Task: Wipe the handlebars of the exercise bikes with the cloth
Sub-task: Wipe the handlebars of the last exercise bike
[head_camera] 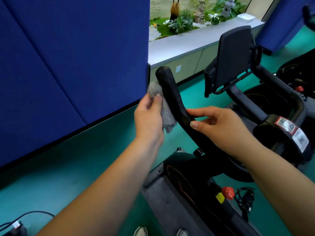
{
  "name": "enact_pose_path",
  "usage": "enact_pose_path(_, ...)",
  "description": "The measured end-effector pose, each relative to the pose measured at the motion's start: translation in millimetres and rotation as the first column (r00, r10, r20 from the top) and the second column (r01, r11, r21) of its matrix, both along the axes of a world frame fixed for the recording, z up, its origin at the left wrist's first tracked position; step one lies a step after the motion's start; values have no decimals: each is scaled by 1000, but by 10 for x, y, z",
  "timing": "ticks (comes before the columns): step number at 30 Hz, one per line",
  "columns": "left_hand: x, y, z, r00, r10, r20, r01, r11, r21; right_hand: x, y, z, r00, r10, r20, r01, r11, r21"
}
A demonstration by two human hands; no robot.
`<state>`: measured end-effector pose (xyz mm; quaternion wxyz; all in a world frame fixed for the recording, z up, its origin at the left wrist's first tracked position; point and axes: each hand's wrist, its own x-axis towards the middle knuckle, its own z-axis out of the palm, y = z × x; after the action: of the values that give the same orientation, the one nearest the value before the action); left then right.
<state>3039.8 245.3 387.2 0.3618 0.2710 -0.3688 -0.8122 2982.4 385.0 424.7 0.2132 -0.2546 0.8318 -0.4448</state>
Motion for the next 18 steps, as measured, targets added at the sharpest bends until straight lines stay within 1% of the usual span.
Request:
enact_pose_path(1,-41,-94,57,999,-18,-36,18,1000,2,-3,-2,-5,1000,-4,3,4,1000,-4)
enact_pose_path(3,-74,-174,97,998,-51,-47,52,999,2,0,2,-9,1000,-3,4,3,1000,-4)
enact_pose_path(7,83,182,-227,994,-79,80,76,996,39,24,14,10,1000,5,21,-5,1000,-12)
enact_pose_path(9,180,340,-324,990,-97,106,95,995,29,31,14,36,1000,18,18,-18,1000,-13)
enact_pose_path(13,72,92,-165,998,28,49,-23,996,-90,39,4,71,999,32,14,-32,1000,0)
enact_pose_path(15,28,11,-68,997,65,45,-58,986,-154,53,4,77,1000,28,9,-28,1000,2)
enact_pose_path(18,122,191,-97,990,83,112,-59,978,-202,76,13,74,1000,22,9,-22,1000,-18)
